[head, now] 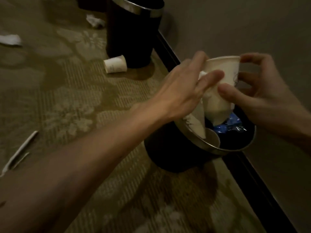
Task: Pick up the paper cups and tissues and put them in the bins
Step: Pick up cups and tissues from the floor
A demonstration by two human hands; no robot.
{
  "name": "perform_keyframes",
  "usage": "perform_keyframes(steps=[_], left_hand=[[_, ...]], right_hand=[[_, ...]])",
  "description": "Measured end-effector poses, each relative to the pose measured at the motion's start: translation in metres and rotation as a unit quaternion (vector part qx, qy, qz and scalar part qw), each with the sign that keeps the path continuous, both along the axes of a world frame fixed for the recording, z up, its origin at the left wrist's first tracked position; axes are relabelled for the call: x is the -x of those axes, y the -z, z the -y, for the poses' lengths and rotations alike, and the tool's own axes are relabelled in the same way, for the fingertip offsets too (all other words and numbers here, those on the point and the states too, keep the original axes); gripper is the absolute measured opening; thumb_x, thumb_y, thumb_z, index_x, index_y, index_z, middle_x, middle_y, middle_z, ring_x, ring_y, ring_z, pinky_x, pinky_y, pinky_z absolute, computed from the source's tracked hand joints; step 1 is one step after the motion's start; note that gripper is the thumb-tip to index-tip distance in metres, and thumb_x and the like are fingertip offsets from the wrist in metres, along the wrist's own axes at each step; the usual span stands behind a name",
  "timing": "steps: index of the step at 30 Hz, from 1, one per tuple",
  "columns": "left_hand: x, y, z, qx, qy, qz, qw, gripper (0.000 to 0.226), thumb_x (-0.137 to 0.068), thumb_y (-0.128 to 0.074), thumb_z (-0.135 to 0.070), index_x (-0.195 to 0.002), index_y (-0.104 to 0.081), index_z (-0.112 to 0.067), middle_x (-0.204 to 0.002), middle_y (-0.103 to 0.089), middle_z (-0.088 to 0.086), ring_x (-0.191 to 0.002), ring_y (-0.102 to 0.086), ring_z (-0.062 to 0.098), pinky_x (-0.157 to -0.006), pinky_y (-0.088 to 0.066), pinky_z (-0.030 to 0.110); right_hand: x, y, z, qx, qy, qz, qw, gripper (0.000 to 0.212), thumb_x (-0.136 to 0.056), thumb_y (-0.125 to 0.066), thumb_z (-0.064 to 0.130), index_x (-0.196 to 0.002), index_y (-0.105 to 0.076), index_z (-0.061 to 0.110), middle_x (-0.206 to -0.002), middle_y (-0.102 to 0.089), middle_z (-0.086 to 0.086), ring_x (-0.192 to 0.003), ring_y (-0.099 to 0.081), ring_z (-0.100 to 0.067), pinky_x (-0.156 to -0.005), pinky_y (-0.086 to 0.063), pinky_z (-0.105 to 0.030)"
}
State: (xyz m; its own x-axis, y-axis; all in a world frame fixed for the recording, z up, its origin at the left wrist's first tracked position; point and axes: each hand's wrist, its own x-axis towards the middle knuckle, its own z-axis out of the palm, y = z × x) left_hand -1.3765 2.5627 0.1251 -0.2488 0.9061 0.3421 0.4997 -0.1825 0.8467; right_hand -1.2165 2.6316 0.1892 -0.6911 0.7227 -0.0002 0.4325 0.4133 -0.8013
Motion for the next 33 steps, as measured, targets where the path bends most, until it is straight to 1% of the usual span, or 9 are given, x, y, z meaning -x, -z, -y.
perform_keyframes(steps=[5, 9, 12, 14, 17, 23, 27, 30, 33], left_hand=[[-0.036, 0.021, -0.015, 0.037, 0.033, -0.172, 0.984, 0.029, -0.101, -0.032, -0.054, -0.112, -0.040, -0.028, -0.101, -0.052, -0.012, -0.094, -0.049, 0.009, -0.077, -0.036, 0.036], [-0.038, 0.029, -0.023, 0.115, 0.085, -0.398, 0.906, 0.015, -0.103, -0.024, -0.055, -0.109, -0.023, -0.041, -0.123, -0.050, 0.000, -0.119, -0.042, 0.024, -0.097, -0.033, 0.057], [-0.041, 0.030, -0.030, 0.216, 0.129, -0.504, 0.826, 0.033, -0.102, -0.027, -0.055, -0.132, -0.024, -0.042, -0.139, -0.038, 0.007, -0.132, -0.027, 0.029, -0.101, -0.028, 0.062], [-0.042, 0.027, -0.033, 0.245, 0.129, -0.480, 0.833, 0.038, -0.102, -0.031, -0.055, -0.134, -0.036, -0.037, -0.133, -0.042, 0.006, -0.130, -0.032, 0.029, -0.099, -0.030, 0.058], [-0.039, 0.028, -0.033, 0.175, 0.085, -0.356, 0.914, 0.038, -0.099, -0.040, -0.055, -0.123, -0.049, -0.028, -0.108, -0.049, -0.005, -0.115, -0.049, 0.022, -0.086, -0.033, 0.045], [-0.025, 0.013, -0.010, 0.054, 0.076, -0.217, 0.972, 0.033, -0.098, -0.051, -0.045, -0.120, -0.061, -0.022, -0.118, -0.063, -0.005, -0.111, -0.055, 0.012, -0.092, -0.047, 0.034], [-0.001, -0.024, 0.019, 0.022, 0.089, -0.256, 0.962, 0.016, -0.098, -0.053, -0.035, -0.093, -0.062, -0.024, -0.088, -0.058, -0.011, -0.081, -0.057, 0.006, -0.068, -0.047, 0.024], [0.026, -0.053, 0.063, 0.034, 0.098, -0.342, 0.934, 0.030, -0.087, -0.048, -0.047, -0.063, -0.048, -0.028, -0.060, -0.046, -0.012, -0.052, -0.046, 0.006, -0.048, -0.034, 0.025], [0.054, -0.051, 0.123, 0.105, 0.135, -0.455, 0.874, 0.036, -0.078, -0.035, -0.056, -0.059, -0.046, -0.028, -0.051, -0.046, -0.009, -0.045, -0.049, 0.008, -0.041, -0.045, 0.033]], right_hand=[[-0.050, 0.019, -0.005, -0.020, 0.026, 0.051, 0.998, 0.071, -0.060, -0.071, 0.053, -0.119, -0.032, 0.053, -0.113, -0.058, 0.022, -0.095, -0.068, -0.001, -0.060, -0.057, -0.018], [-0.068, 0.035, -0.002, -0.066, 0.012, 0.151, 0.986, 0.069, -0.061, -0.065, 0.062, -0.120, -0.029, 0.059, -0.107, -0.052, 0.042, -0.098, -0.063, 0.008, -0.062, -0.055, -0.013], [-0.067, 0.051, -0.006, -0.147, -0.019, 0.235, 0.960, 0.081, -0.066, -0.053, 0.069, -0.139, -0.032, 0.041, -0.117, -0.051, 0.031, -0.095, -0.056, 0.011, -0.071, -0.046, -0.011], [-0.066, 0.056, -0.012, -0.150, -0.027, 0.273, 0.950, 0.072, -0.072, -0.052, 0.066, -0.138, -0.040, 0.038, -0.126, -0.056, 0.022, -0.097, -0.050, 0.009, -0.071, -0.038, -0.010], [-0.070, 0.053, -0.014, -0.149, -0.049, 0.303, 0.940, 0.065, -0.082, -0.051, 0.059, -0.142, -0.042, 0.036, -0.125, -0.059, 0.018, -0.092, -0.052, 0.009, -0.074, -0.038, -0.012], [-0.066, 0.031, 0.003, -0.191, 0.006, 0.253, 0.949, 0.044, -0.088, -0.052, 0.046, -0.127, -0.059, 0.026, -0.108, -0.054, 0.015, -0.090, -0.051, 0.003, -0.070, -0.038, -0.015], [-0.059, 0.018, 0.046, -0.258, 0.036, 0.121, 0.958, 0.025, -0.086, -0.054, 0.042, -0.104, -0.062, 0.026, -0.092, -0.058, 0.016, -0.080, -0.055, 0.003, -0.062, -0.041, -0.014], [-0.050, 0.025, 0.085, -0.187, -0.021, 0.059, 0.980, 0.013, -0.086, -0.060, 0.038, -0.085, -0.063, 0.025, -0.075, -0.062, 0.011, -0.071, -0.061, -0.004, -0.057, -0.046, -0.013], [-0.030, 0.055, 0.122, -0.123, -0.074, 0.047, 0.989, 0.014, -0.085, -0.064, 0.037, -0.078, -0.060, 0.026, -0.069, -0.059, 0.010, -0.064, -0.058, -0.009, -0.052, -0.042, -0.015]])
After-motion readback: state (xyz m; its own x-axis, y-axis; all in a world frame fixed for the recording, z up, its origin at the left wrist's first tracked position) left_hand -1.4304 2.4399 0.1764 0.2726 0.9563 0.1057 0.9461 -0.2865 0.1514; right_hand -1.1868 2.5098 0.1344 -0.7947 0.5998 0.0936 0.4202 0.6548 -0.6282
